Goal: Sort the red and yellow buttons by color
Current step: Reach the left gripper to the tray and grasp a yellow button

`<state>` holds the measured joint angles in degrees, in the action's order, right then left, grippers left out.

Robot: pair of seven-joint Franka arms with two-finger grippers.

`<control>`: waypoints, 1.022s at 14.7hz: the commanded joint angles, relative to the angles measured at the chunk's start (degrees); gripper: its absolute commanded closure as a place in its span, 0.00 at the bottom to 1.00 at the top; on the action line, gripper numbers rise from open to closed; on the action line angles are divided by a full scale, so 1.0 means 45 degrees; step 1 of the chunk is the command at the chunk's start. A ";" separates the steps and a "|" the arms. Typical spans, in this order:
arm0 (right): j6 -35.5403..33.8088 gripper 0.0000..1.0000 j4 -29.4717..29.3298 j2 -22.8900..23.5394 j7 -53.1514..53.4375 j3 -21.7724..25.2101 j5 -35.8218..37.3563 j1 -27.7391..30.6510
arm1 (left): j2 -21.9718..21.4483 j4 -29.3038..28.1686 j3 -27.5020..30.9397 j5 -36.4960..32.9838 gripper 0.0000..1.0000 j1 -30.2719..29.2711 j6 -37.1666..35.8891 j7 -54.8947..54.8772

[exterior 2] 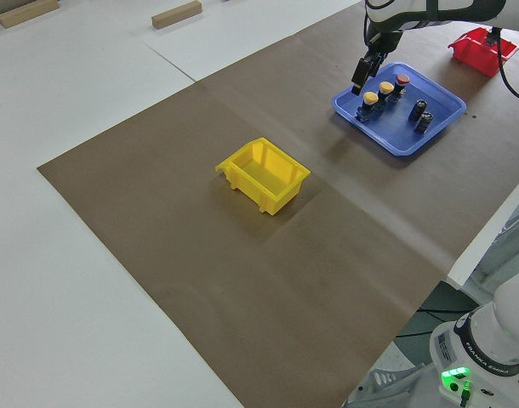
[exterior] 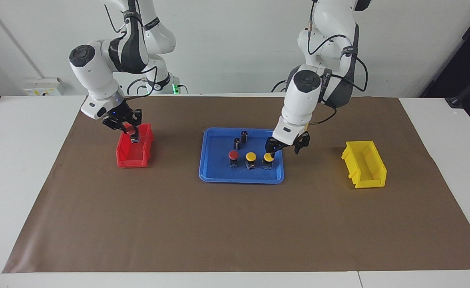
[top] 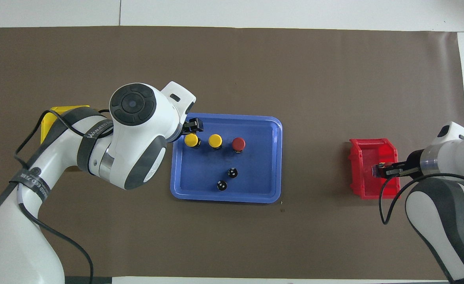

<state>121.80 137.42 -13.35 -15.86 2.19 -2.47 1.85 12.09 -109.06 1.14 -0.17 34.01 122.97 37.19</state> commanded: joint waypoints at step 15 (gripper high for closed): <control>0.2737 0.41 0.2119 0.0193 -0.0166 -0.0154 0.0100 0.0057 | 0.0574 -0.0628 0.0216 0.0136 0.42 0.0685 0.1501 0.0739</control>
<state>132.22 145.54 -11.96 -15.93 1.74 -2.47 1.81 14.87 -111.47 1.23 -0.17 36.27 129.07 39.92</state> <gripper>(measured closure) 0.590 0.304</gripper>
